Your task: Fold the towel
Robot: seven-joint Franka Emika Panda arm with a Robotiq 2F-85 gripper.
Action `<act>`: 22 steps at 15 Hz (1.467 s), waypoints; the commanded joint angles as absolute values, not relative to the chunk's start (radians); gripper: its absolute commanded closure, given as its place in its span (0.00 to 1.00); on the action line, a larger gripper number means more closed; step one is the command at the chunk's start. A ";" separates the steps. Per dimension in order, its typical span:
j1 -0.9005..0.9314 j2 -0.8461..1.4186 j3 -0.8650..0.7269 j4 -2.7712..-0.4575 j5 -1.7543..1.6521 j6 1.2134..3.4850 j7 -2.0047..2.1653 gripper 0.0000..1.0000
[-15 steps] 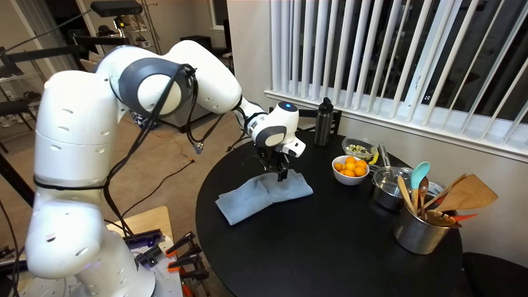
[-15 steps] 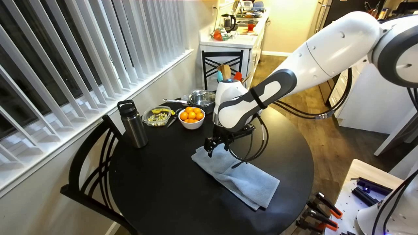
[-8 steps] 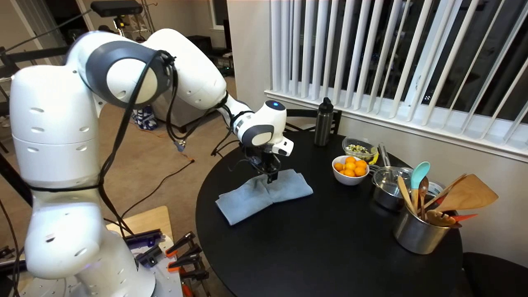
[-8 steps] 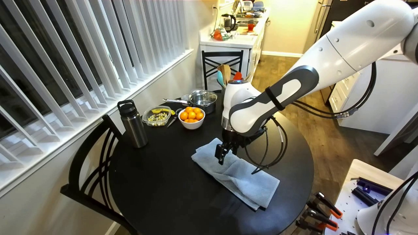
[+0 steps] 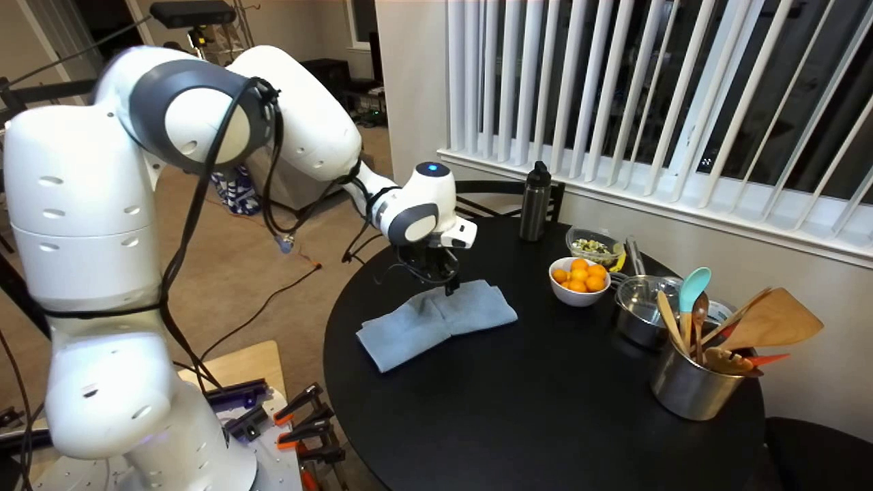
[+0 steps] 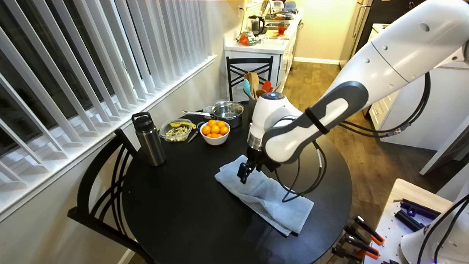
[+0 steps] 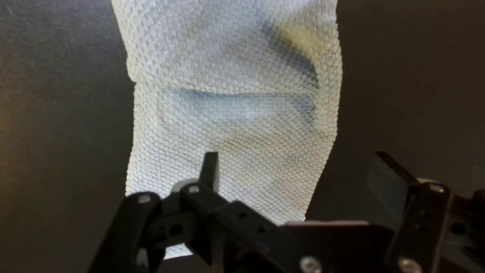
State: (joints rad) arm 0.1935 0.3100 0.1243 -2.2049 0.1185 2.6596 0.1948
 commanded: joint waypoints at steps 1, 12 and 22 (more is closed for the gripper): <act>0.382 0.177 -0.012 -2.412 -0.128 2.855 0.457 0.00; 0.686 0.117 -0.197 -2.506 -0.600 2.676 0.894 0.00; 0.468 0.115 0.086 -2.572 -0.626 2.597 0.953 0.00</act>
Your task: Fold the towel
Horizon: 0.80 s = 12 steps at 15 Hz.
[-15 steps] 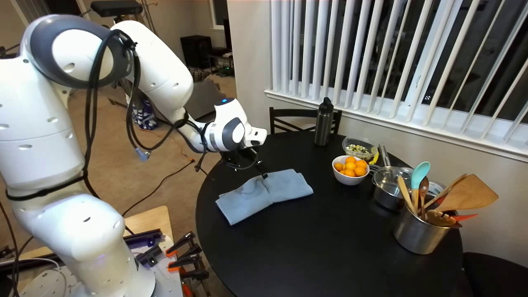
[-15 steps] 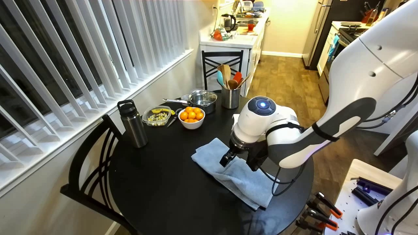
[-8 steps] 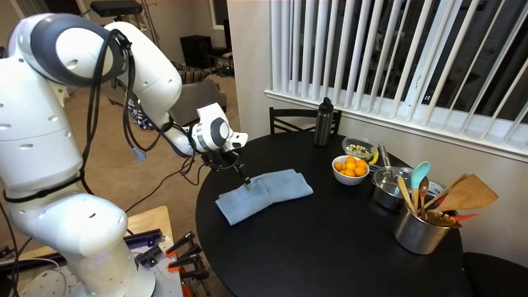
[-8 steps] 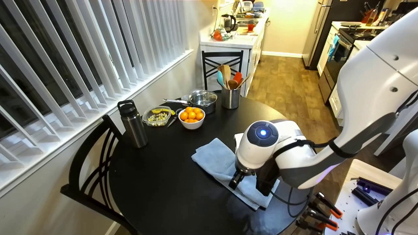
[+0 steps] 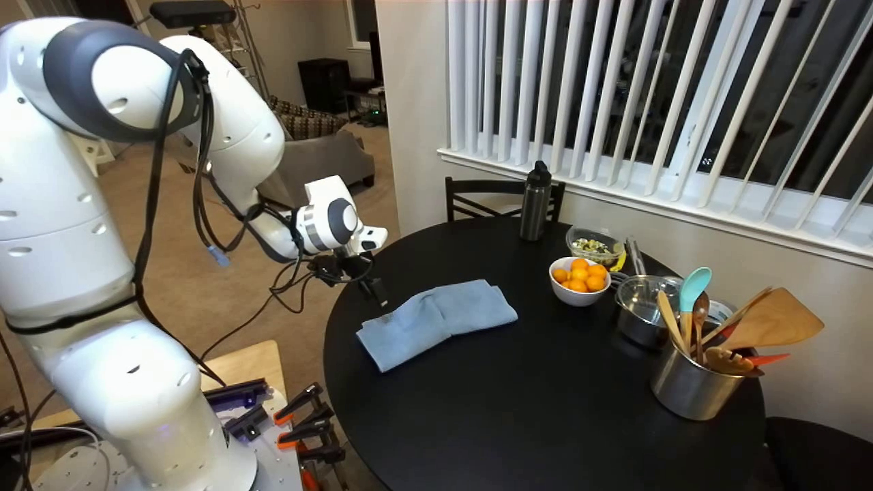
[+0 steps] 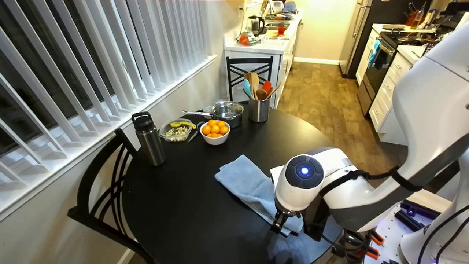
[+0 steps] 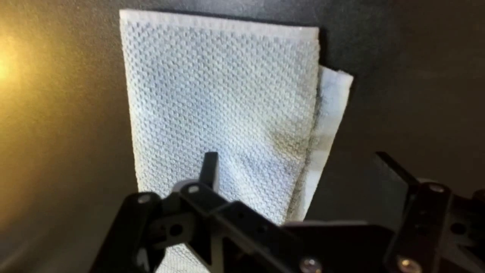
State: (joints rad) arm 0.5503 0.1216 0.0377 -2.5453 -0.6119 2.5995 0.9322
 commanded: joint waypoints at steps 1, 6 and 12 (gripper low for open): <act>0.443 0.130 0.092 -2.570 -0.638 2.610 0.956 0.00; 0.378 0.187 0.104 -2.551 -0.631 2.650 0.921 0.00; 0.387 0.228 0.126 -2.536 -0.629 2.659 0.911 0.00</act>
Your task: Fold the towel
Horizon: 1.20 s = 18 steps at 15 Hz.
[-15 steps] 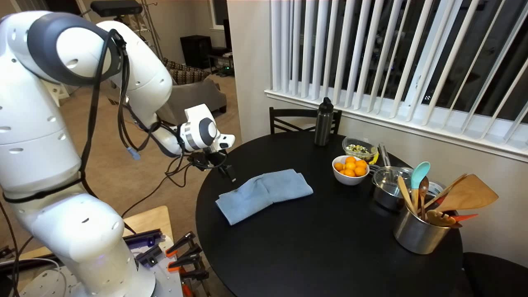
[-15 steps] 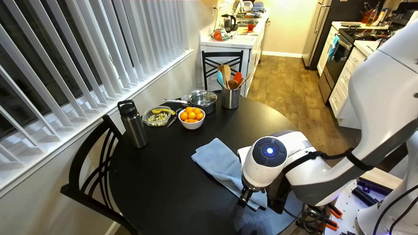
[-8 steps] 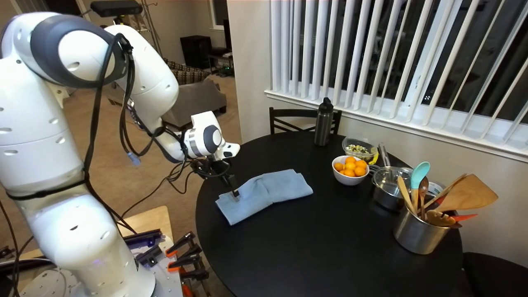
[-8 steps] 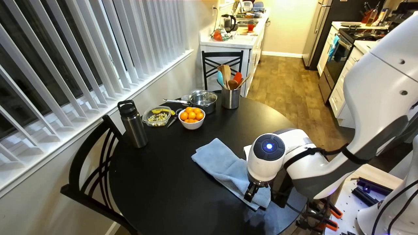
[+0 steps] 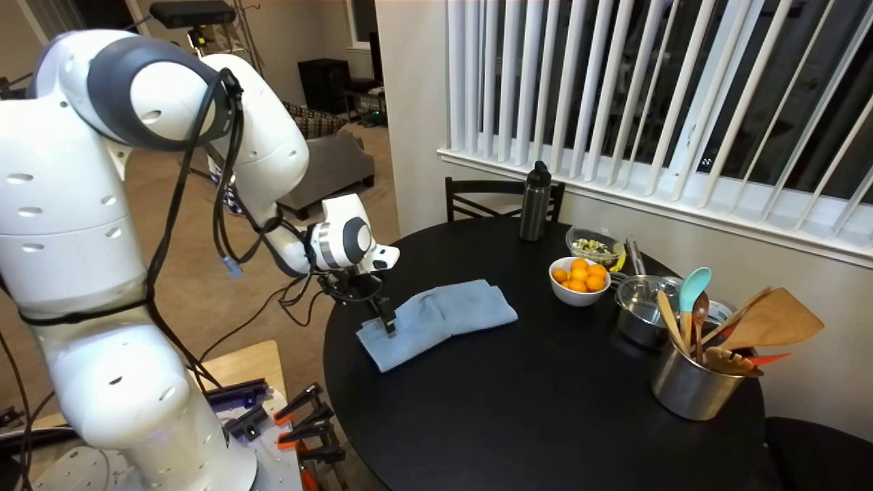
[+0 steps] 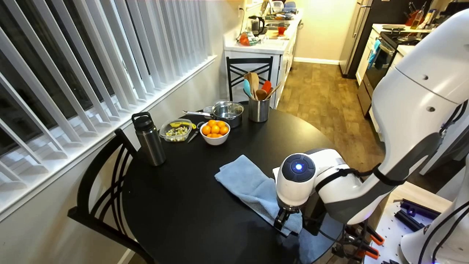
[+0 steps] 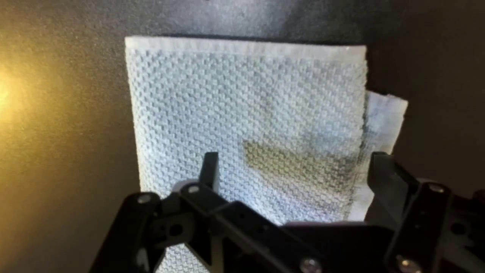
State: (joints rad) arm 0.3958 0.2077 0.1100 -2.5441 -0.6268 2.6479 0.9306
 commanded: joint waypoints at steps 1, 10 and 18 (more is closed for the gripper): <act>0.389 0.234 0.125 -2.532 -0.633 2.654 0.915 0.00; 0.404 0.298 0.101 -2.472 -0.646 2.643 0.920 0.42; 0.408 0.267 0.099 -2.484 -0.647 2.644 0.926 0.93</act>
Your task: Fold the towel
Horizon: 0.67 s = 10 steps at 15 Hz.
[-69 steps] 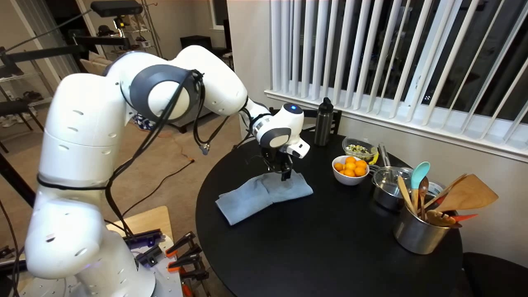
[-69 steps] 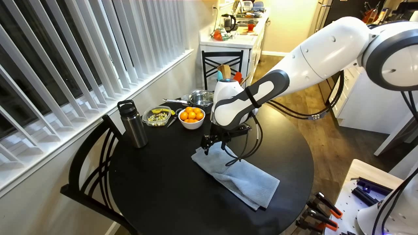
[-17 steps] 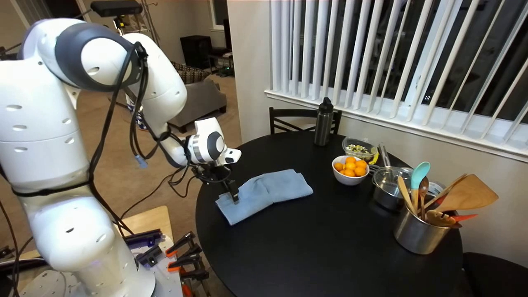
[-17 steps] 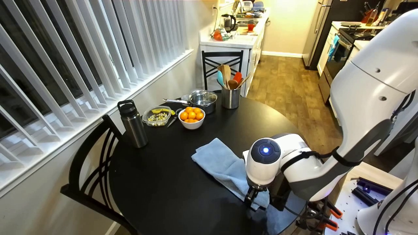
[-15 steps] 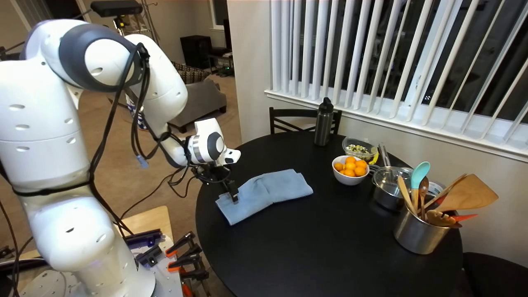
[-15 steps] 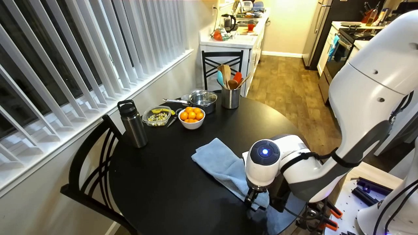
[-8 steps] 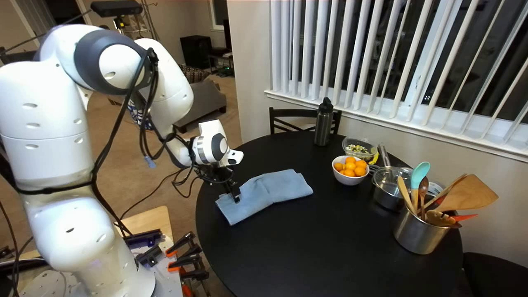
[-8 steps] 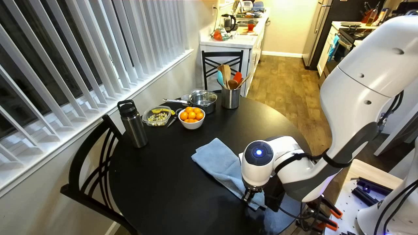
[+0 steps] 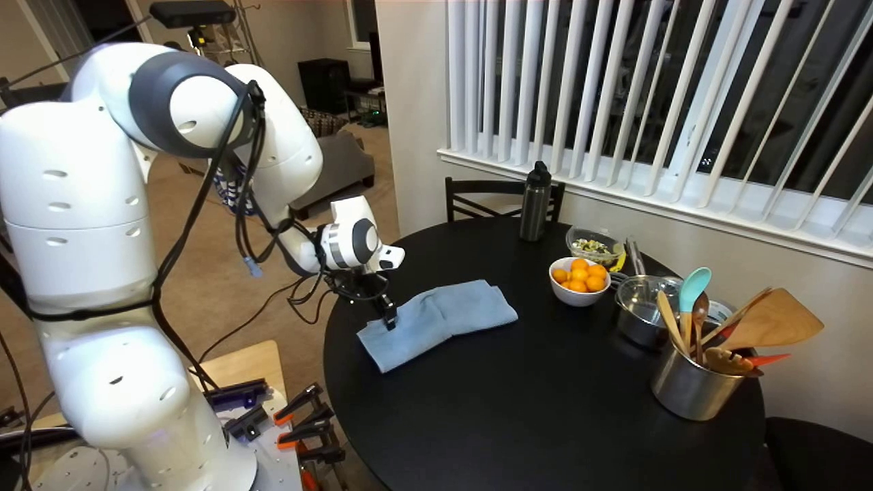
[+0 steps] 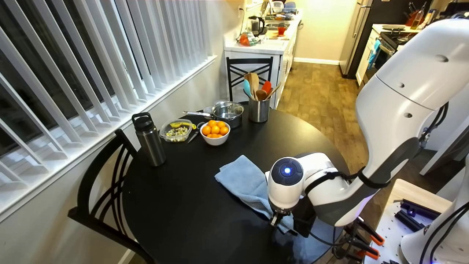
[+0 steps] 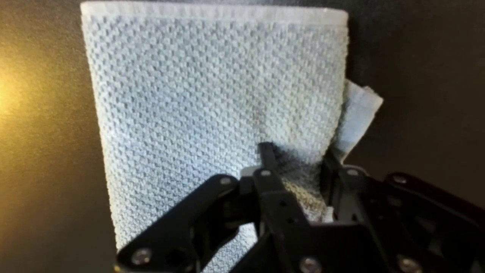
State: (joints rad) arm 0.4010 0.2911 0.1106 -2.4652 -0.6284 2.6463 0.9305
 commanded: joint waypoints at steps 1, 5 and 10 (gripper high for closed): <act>0.407 0.264 0.100 -2.486 -0.644 2.644 0.925 0.72; 0.407 0.258 0.100 -2.491 -0.645 2.648 0.926 0.94; 0.404 0.244 0.105 -2.500 -0.637 2.650 0.925 0.69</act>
